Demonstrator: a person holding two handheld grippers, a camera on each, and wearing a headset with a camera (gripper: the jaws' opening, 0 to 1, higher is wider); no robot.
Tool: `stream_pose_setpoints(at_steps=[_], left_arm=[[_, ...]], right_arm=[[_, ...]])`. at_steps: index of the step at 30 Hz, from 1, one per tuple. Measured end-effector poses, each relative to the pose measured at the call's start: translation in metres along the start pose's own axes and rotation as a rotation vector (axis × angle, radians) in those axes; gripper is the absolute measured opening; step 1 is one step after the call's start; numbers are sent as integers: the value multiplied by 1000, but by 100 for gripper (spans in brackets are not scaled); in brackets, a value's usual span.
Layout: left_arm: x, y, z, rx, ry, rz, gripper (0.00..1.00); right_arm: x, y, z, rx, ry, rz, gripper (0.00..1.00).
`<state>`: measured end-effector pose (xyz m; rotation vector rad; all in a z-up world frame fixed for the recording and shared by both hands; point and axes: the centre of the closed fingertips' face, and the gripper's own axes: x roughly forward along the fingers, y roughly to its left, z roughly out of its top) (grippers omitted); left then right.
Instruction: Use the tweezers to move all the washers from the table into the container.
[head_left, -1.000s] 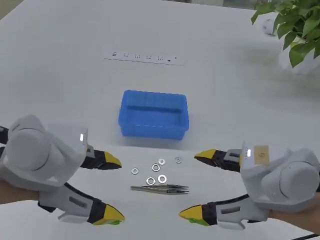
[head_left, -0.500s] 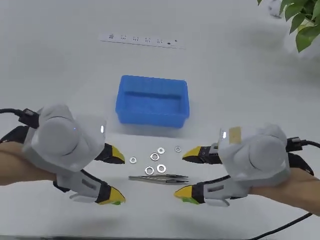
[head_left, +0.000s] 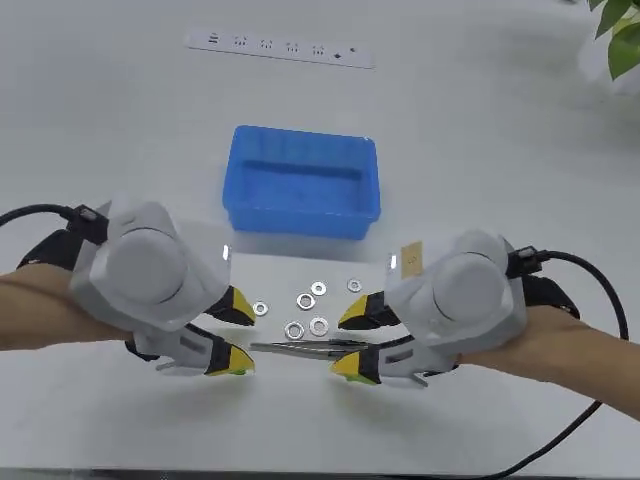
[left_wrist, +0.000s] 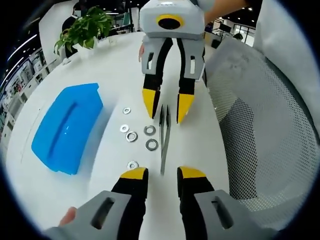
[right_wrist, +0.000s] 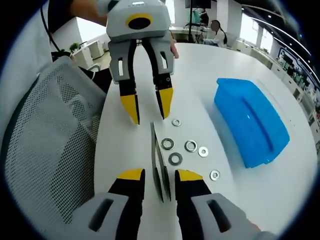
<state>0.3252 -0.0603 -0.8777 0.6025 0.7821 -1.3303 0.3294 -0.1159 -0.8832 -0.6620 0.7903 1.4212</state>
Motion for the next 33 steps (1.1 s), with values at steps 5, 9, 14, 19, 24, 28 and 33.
stream_pose_setpoints(at_steps=[5,9,14,19,24,28,33], left_arm=[[7,-2,1,24,14,-26,27],[11,-2,0,49,22,-37,26],[12,5,2,49,10,-22,17],[13,1,2,98,20,-57,8],[16,-2,3,84,23,-69,6],[14,3,1,63,42,-49,5],[4,1,5,94,61,-62,5]], right_arm=[[3,0,-2,-4,15,13,22],[3,-1,-4,-16,24,17,20],[4,-4,-5,-33,34,0,16],[5,-4,-5,-85,62,-8,13],[5,-4,-6,-109,82,-14,12],[6,-1,-5,-134,87,-17,9],[6,2,-2,-151,72,-32,9]])
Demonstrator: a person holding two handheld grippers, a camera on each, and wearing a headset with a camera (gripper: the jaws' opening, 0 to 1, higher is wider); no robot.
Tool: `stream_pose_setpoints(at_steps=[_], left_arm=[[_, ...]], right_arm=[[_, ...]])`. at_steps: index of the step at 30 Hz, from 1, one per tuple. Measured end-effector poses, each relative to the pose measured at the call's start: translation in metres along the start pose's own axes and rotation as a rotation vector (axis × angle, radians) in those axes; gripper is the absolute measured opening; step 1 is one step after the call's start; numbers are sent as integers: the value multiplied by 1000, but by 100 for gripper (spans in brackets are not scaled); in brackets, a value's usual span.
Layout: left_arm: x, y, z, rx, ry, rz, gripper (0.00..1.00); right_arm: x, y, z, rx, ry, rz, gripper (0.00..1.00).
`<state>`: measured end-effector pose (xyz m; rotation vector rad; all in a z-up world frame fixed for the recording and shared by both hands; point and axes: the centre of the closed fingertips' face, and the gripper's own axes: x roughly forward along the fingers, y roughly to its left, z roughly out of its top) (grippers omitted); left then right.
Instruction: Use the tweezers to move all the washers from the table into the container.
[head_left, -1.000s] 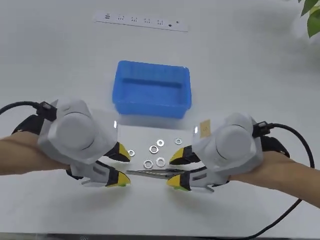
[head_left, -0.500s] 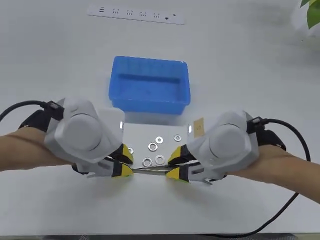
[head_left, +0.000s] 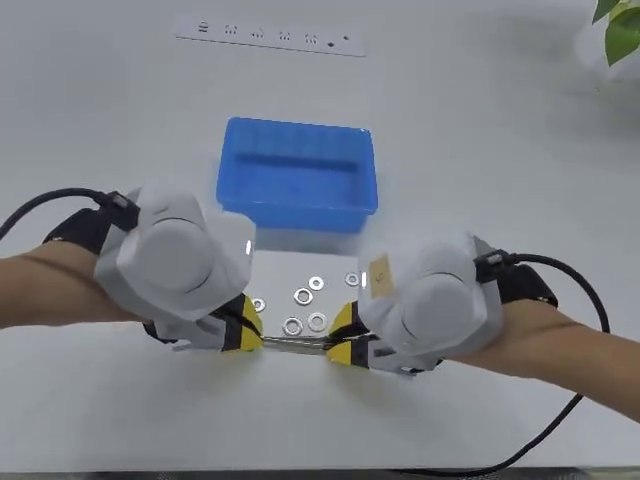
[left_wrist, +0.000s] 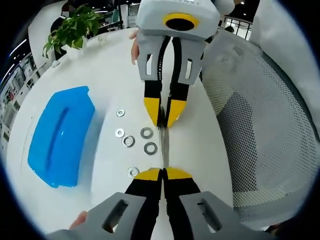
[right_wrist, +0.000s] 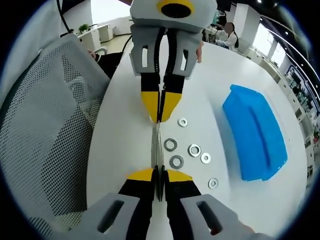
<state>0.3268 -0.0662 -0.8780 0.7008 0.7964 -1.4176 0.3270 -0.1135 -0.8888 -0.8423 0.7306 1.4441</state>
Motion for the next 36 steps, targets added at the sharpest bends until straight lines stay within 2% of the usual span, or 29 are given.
stream_pose_setpoints(at_steps=[3,8,13,17,20,22,24,26,28,36], left_arm=[[-6,-1,3,18,2,4,5],[-22,1,17,34,-33,18,5],[-40,-1,39,50,-89,37,5],[-50,-2,54,86,-122,50,5],[-57,-4,72,83,-172,53,5],[-59,-6,82,101,-199,53,5],[-59,-8,92,94,-228,43,5],[-55,-6,93,117,-232,52,5],[-53,-7,98,95,-259,35,5],[-43,-11,113,121,-342,17,5]], right_arm=[[-3,1,3,-3,-20,-10,9],[-9,-1,7,-18,-61,-38,9],[-12,-2,13,-14,-110,-75,8],[-16,-3,19,-11,-160,-95,8],[-19,-4,24,13,-207,-113,8],[-20,-3,29,30,-249,-117,8],[-20,-3,32,51,-278,-125,8],[-21,-3,29,44,-279,-134,8],[-23,-3,27,80,-298,-132,8],[-27,-1,22,47,-304,-147,8]])
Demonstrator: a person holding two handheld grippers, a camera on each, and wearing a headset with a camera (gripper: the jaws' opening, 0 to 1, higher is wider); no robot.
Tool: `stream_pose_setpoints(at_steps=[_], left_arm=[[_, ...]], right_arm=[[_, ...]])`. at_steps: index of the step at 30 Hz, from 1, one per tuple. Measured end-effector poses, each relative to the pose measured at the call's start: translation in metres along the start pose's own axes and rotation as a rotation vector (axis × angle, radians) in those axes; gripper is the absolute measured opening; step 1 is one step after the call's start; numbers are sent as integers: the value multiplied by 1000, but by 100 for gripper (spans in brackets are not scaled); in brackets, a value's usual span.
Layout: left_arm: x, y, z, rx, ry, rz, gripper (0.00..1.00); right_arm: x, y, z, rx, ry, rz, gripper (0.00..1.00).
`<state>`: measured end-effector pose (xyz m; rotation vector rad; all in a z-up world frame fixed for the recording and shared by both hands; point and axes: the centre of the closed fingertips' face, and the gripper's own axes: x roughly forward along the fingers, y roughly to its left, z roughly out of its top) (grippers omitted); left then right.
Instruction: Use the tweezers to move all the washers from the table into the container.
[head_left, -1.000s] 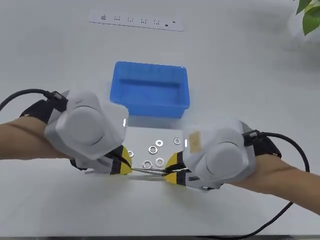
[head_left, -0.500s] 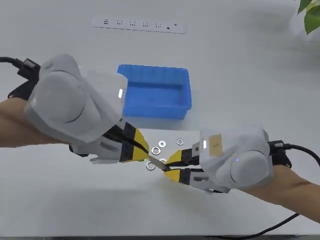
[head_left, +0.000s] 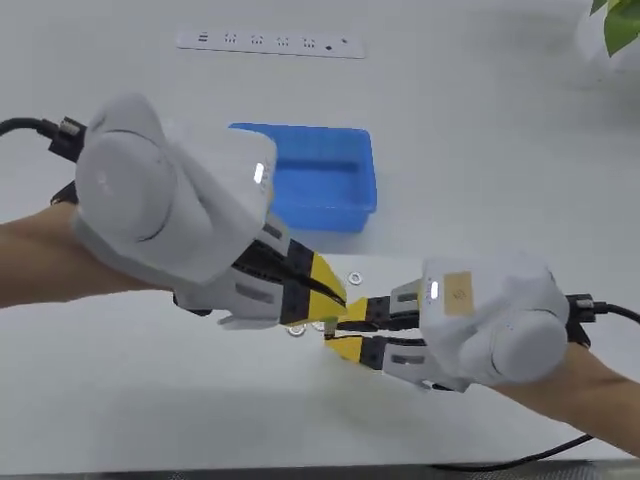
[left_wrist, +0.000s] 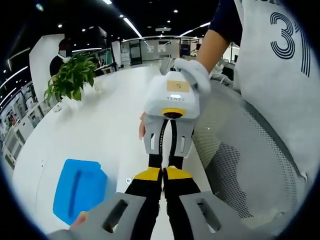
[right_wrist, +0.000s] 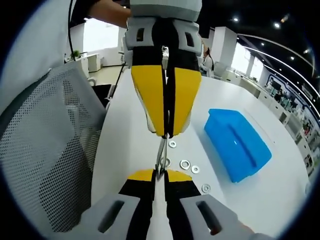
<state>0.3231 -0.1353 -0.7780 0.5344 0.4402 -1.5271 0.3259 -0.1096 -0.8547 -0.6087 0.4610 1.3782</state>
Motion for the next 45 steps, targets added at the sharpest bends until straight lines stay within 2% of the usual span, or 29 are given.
stream_pose_setpoints(at_steps=[4,7,9,22,28,36,40,45], left_arm=[[5,-1,1,18,-23,-8,5],[9,0,0,23,-27,-5,6],[10,0,-2,47,-23,-2,6],[7,2,-5,9,-22,-7,5],[-7,2,-8,6,-29,3,5],[-31,-1,-14,-40,-42,42,5],[-44,5,-19,-87,-61,93,5],[-49,6,-18,-84,-76,104,5]], right_arm=[[-1,0,-1,-10,-2,2,8],[-2,-1,-2,-14,-3,6,8],[-2,-1,-3,-15,-2,8,8],[0,-1,-2,-33,1,14,8],[1,-3,7,-21,-11,-6,9],[9,-3,27,-38,-39,-28,10],[14,-4,35,-59,-49,-46,10],[17,-6,36,-49,-40,-54,10]])
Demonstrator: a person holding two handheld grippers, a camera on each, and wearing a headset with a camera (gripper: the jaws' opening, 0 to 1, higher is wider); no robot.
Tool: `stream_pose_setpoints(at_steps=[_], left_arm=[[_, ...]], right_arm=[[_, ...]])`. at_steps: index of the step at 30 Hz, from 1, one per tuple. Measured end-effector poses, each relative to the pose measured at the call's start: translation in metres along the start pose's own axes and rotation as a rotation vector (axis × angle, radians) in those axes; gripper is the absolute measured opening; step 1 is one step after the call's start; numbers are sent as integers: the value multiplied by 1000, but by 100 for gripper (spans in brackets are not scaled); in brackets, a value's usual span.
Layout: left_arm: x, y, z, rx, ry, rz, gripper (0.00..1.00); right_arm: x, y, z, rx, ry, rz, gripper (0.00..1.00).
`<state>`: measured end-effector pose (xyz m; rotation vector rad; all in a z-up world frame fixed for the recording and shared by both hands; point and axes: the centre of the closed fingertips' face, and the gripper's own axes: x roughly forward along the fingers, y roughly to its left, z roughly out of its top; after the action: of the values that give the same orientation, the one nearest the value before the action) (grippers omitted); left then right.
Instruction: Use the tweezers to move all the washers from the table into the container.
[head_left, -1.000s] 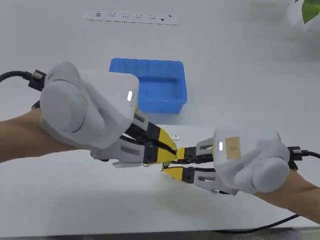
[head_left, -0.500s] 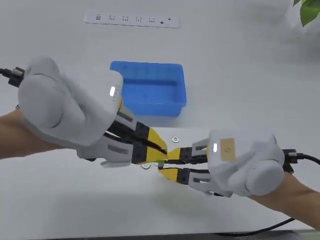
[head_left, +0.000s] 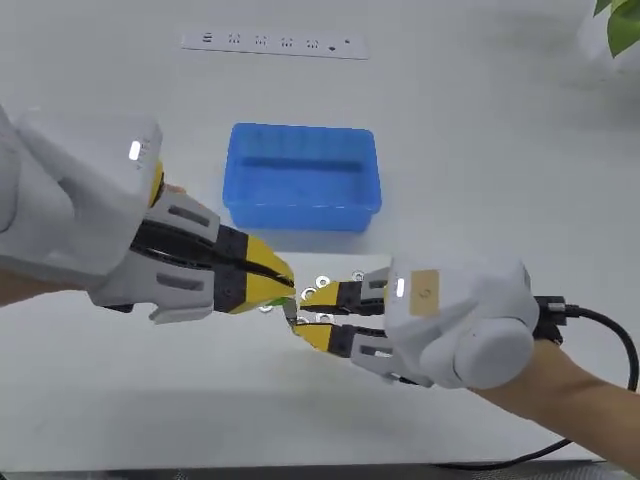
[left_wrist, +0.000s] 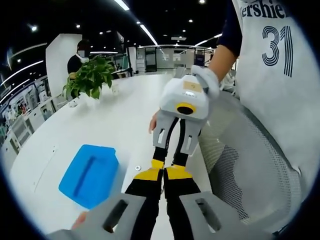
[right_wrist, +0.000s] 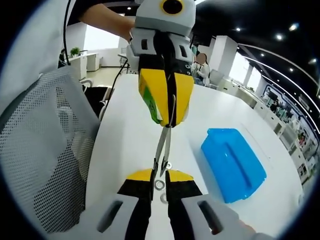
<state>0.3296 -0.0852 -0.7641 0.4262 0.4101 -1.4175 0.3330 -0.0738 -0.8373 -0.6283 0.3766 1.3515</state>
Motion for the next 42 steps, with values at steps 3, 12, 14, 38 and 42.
stream_pose_setpoints(at_steps=[3,12,14,38,42], left_arm=[[1,0,-2,22,5,-2,5],[11,-2,2,70,-9,-35,5],[13,-1,3,73,-8,-43,5],[24,-1,-9,62,14,-88,5],[23,-2,-10,63,18,-93,5]], right_arm=[[0,1,0,11,3,4,12],[-2,1,0,55,-8,7,16],[-2,2,0,57,-8,9,16],[8,1,-12,74,35,34,16],[8,1,-12,84,30,38,14]])
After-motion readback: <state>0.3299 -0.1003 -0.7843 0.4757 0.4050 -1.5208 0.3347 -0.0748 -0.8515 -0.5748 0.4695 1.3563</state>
